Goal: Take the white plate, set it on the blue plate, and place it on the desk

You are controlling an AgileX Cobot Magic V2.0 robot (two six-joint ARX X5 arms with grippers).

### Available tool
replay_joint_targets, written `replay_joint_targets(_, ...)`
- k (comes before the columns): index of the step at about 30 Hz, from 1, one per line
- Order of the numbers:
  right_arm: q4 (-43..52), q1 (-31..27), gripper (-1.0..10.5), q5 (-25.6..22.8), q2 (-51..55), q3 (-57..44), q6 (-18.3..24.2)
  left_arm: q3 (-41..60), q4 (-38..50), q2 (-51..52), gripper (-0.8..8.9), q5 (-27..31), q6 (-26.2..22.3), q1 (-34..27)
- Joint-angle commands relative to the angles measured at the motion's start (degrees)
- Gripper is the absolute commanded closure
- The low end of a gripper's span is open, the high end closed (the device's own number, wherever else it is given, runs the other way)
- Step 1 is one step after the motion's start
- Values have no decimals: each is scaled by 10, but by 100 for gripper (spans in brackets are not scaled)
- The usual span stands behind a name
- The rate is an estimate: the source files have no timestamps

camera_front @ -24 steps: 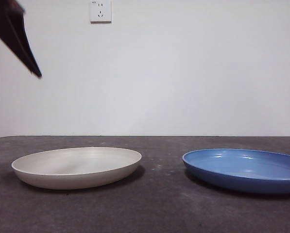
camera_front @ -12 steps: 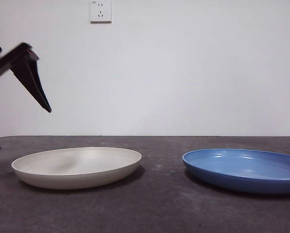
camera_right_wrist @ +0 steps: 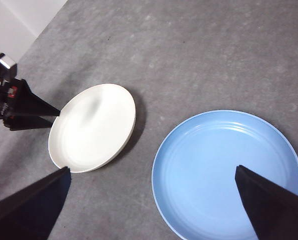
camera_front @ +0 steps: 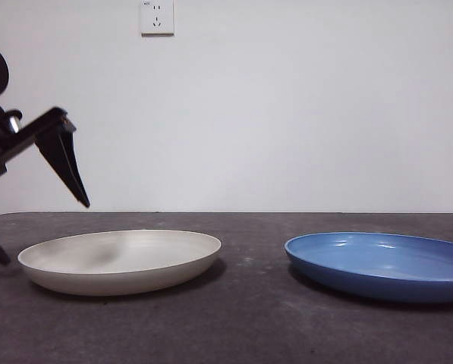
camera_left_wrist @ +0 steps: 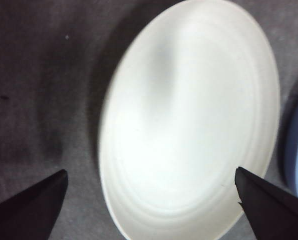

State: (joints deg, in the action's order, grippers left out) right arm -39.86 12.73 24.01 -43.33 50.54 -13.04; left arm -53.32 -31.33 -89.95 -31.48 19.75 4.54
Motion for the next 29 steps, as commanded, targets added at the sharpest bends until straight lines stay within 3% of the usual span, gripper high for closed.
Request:
replay_joint_targets(1, 5, 3, 387, 0, -4, 9, 6, -10, 8, -26, 203, -3, -14, 0)
replay_joint_targets(6, 5, 3, 387, 0, -4, 9, 6, -10, 13, -40, 280, -3, -19, 0)
replay_joint_targets(15, 5, 3, 387, 0, -4, 9, 6, -10, 20, -46, 508, -1, -22, 0)
replay_joint_targets(22, 4, 3, 387, 0, -4, 9, 6, -10, 25, -63, 524, 2, -22, 0)
replay_joint_targets(29, 4, 3, 387, 0, -4, 9, 6, -10, 29, -68, 747, 25, -24, 0)
